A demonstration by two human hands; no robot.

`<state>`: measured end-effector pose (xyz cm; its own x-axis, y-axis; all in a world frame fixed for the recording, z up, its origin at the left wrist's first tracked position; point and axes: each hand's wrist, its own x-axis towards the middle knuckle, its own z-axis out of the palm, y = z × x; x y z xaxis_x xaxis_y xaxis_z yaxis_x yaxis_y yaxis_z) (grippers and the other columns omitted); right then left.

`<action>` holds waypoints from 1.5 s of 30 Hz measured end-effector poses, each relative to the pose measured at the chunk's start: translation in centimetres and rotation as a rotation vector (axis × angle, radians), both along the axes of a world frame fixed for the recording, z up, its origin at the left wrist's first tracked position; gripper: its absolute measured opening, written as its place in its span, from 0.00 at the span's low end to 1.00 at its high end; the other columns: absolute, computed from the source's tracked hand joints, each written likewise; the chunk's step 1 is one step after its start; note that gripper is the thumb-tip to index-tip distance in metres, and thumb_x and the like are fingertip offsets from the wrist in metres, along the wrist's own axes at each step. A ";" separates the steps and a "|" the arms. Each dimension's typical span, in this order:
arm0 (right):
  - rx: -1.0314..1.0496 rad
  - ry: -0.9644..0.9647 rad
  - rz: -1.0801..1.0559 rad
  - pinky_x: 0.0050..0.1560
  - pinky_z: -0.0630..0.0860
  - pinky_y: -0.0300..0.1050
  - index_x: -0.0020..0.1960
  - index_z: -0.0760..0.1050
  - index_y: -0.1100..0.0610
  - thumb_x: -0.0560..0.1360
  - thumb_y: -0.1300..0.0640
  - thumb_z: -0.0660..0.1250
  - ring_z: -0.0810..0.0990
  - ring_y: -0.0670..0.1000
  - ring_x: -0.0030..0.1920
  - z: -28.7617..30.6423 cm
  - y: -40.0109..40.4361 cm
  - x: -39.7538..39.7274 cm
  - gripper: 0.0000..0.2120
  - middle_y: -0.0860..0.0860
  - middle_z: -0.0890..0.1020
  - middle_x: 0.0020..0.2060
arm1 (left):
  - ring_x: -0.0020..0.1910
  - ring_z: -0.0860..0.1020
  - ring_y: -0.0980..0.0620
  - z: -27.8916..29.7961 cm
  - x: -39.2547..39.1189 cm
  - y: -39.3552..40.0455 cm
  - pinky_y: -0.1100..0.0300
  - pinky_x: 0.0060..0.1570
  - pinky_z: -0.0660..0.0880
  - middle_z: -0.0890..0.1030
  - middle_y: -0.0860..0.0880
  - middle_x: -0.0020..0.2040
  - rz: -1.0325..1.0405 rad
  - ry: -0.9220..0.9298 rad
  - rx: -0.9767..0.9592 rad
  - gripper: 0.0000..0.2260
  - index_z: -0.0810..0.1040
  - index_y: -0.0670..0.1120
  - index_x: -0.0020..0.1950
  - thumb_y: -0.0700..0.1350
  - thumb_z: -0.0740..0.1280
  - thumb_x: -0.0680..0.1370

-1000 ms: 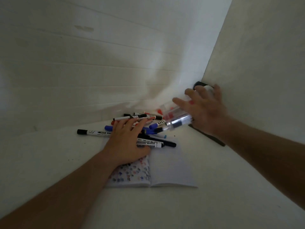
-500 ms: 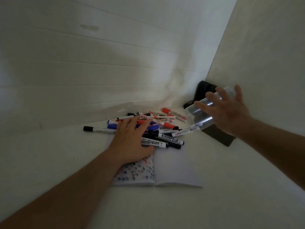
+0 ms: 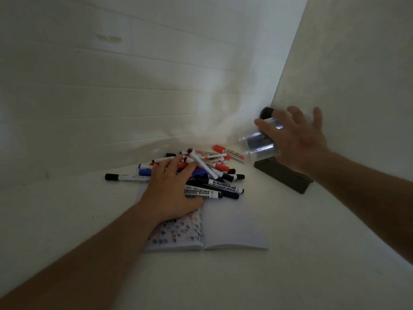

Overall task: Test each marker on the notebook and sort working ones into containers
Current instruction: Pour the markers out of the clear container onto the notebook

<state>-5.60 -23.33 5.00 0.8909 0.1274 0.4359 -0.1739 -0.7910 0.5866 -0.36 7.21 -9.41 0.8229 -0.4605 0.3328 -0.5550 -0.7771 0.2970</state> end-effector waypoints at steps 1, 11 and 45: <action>0.017 -0.009 -0.016 0.70 0.60 0.78 0.79 0.55 0.39 0.62 0.43 0.82 0.63 0.63 0.74 -0.2 -0.5 -0.3 0.54 0.54 0.64 0.74 | 0.81 0.48 0.43 0.1 0.0 0.0 0.40 0.79 0.48 0.52 0.48 0.83 0.007 -0.005 0.003 0.43 0.54 0.61 0.82 0.74 0.58 0.69; 0.717 -0.042 0.122 0.73 0.66 0.61 0.80 0.56 0.41 0.58 0.41 0.86 0.69 0.60 0.73 -4.4 -2.1 -6.7 0.59 0.51 0.73 0.74 | 0.81 0.49 0.44 -0.2 0.6 0.0 0.40 0.79 0.51 0.53 0.51 0.83 0.065 0.046 -0.047 0.53 0.51 0.62 0.82 0.87 0.53 0.62; 0.748 -0.398 -0.266 0.71 0.69 0.63 0.69 0.78 0.56 0.75 0.48 0.71 0.72 0.67 0.70 -7.6 -12.2 -24.0 0.24 0.61 0.72 0.74 | 0.67 0.73 0.39 -1.3 0.9 0.7 0.42 0.69 0.62 0.78 0.50 0.61 -0.180 -0.172 -0.114 0.13 0.80 0.64 0.47 0.66 0.68 0.67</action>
